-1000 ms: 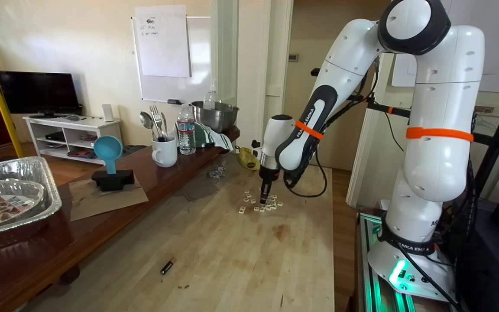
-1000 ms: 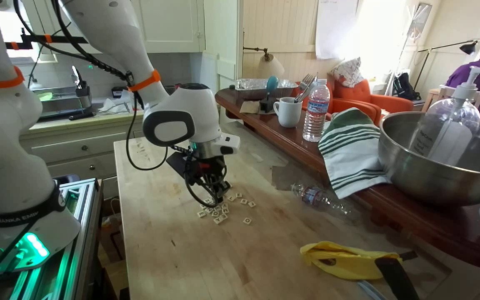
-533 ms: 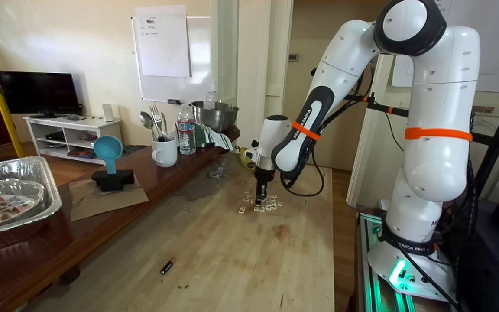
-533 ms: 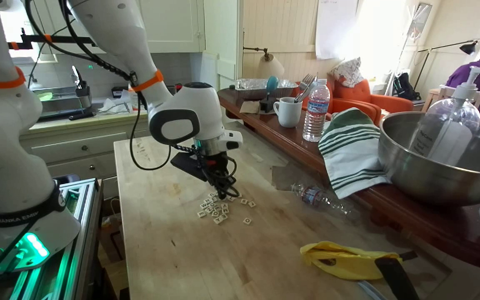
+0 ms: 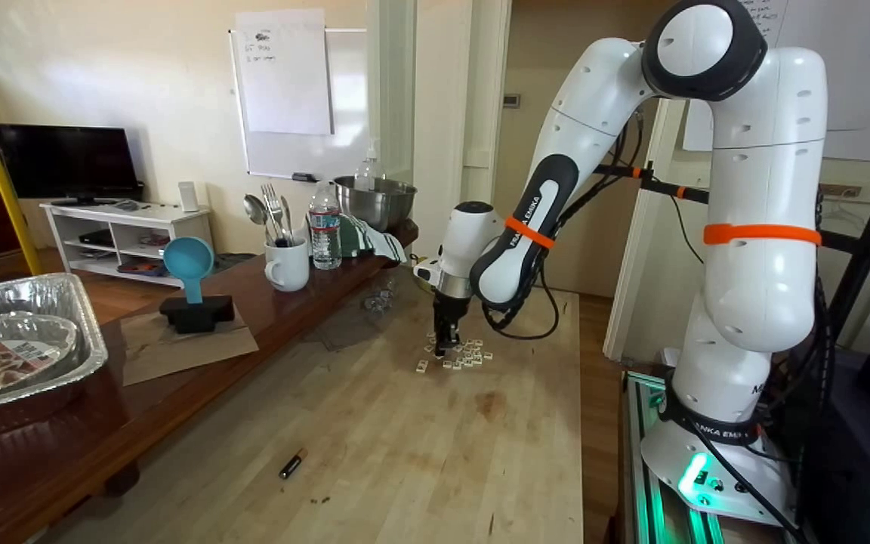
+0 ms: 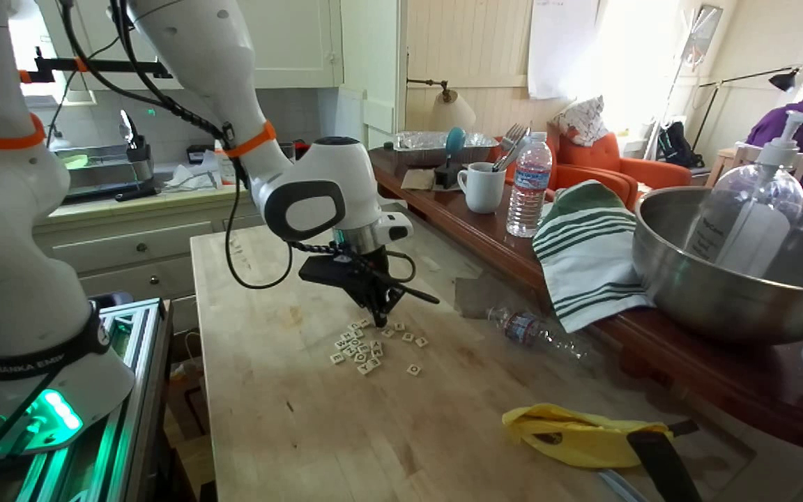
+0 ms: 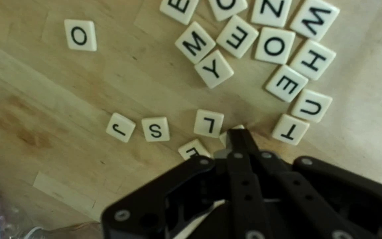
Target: Create the word 'Part'.
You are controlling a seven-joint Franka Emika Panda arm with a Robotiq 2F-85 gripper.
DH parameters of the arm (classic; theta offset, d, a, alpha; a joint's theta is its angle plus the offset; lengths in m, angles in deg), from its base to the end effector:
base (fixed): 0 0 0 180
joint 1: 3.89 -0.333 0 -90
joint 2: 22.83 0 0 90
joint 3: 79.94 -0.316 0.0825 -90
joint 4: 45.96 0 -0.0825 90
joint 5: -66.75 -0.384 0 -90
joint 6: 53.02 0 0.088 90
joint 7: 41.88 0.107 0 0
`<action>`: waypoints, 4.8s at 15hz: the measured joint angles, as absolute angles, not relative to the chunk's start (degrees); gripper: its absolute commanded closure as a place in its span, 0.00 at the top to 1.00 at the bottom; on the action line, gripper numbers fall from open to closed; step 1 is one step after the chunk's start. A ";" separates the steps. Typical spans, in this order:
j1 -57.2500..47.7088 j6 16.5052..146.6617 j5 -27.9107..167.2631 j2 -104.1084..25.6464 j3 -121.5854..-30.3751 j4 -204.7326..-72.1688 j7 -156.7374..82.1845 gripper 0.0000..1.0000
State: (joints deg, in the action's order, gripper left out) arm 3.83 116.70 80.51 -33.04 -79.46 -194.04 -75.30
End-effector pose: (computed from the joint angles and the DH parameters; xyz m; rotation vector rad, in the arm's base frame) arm 0.4591 -0.0501 0.2150 2.8305 0.9894 0.2423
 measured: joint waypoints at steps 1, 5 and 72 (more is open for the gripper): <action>3.79 116.91 80.87 -33.27 -79.53 -193.79 -76.02 0.00; 3.77 117.67 81.63 -33.96 -79.87 -193.09 -78.63 0.00; 12.59 120.90 64.16 -33.80 -91.24 -193.20 -83.13 0.00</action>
